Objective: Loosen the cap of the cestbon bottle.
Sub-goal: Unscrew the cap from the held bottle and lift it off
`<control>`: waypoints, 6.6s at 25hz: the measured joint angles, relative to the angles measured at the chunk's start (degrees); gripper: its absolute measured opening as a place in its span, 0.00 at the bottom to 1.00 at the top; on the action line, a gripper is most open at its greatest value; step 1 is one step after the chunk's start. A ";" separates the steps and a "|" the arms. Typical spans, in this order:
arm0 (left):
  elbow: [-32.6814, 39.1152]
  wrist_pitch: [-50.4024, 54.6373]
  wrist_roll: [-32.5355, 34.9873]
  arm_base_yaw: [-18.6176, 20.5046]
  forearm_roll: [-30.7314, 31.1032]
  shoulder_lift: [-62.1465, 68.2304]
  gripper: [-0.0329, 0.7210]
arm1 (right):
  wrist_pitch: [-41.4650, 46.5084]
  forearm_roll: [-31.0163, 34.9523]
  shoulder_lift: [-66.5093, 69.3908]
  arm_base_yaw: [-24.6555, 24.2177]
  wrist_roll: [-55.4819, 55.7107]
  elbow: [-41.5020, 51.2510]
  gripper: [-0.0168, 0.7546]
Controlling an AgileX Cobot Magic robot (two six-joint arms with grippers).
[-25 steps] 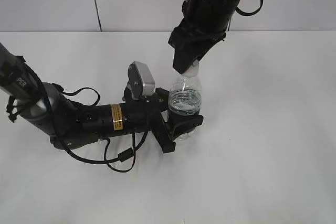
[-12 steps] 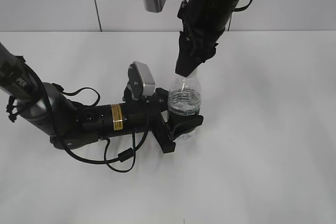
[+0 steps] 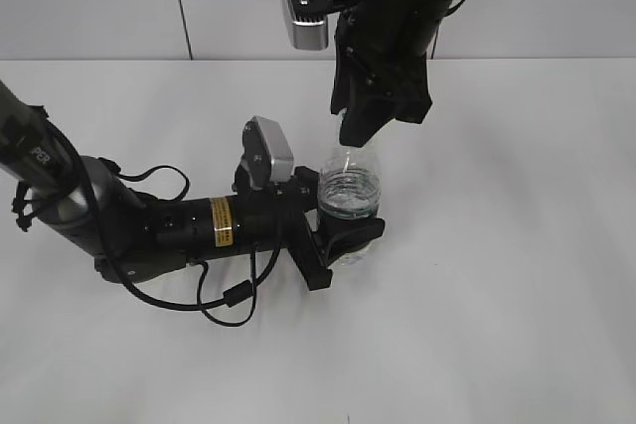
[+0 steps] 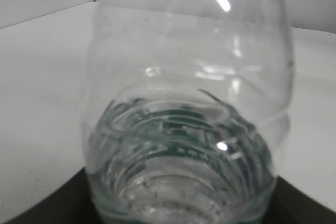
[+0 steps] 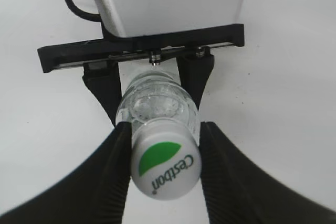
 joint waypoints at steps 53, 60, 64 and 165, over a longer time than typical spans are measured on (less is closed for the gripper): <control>0.00 0.00 -0.40 0.00 -0.10 0.00 0.58 | 0.04 -4.54 -4.54 0.00 88.04 0.00 0.78; 0.00 0.00 -0.40 0.00 -0.16 0.00 0.58 | 0.04 -4.03 -3.68 0.00 88.47 0.00 0.78; 0.00 0.00 -0.40 0.00 -0.16 0.00 0.58 | 0.04 -3.59 -2.20 0.00 88.47 0.00 0.78; 0.00 -0.16 -0.40 0.15 1.90 0.00 0.58 | 0.31 -0.16 0.16 0.00 33.75 0.00 0.42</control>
